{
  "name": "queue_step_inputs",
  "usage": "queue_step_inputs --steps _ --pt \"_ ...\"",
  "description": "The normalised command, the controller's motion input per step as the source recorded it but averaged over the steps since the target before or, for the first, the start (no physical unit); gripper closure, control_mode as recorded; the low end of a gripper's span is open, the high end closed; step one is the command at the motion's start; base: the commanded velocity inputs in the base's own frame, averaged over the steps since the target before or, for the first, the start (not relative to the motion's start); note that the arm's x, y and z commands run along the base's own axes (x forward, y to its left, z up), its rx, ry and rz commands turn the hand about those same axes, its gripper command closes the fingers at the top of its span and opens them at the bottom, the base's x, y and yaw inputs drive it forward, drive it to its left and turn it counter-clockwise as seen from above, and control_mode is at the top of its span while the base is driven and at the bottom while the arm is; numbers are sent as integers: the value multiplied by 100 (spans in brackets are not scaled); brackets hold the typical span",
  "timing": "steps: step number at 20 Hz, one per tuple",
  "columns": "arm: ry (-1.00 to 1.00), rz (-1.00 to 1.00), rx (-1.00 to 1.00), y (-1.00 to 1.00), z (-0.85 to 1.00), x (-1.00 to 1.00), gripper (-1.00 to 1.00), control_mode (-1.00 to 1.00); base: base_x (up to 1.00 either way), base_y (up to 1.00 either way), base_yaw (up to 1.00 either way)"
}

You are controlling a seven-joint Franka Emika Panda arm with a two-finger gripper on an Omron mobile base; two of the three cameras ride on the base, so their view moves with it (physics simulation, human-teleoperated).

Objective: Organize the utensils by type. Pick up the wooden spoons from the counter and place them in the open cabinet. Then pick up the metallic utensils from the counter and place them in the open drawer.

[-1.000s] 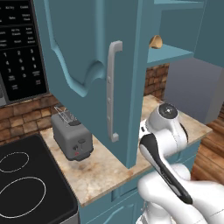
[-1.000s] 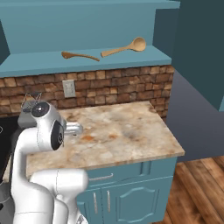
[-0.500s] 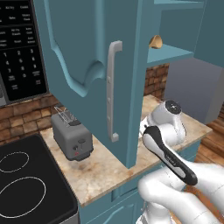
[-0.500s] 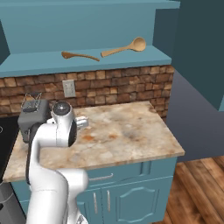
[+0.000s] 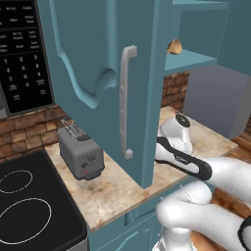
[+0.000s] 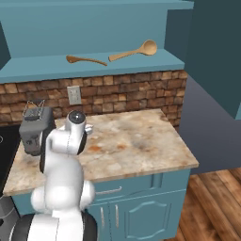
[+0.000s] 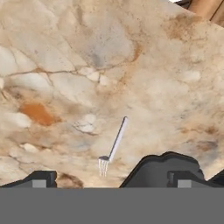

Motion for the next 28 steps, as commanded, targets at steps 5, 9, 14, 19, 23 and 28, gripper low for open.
queue_step_inputs --steps 5,9,14,19,23,28 --pt "16 21 0 29 -12 40 -100 -100 0 0 0" --pt "16 19 0 29 -21 24 -100 -100 0 0 0" --pt "21 12 -2 42 -28 2 -100 -100 0 0 0" --pt "7 3 -6 20 -34 0 -100 -100 0 0 0" --pt "-9 0 -4 -6 -27 0 -100 -100 0 0 0" --pt "-5 0 -5 -7 -37 1 -100 -100 0 0 0"
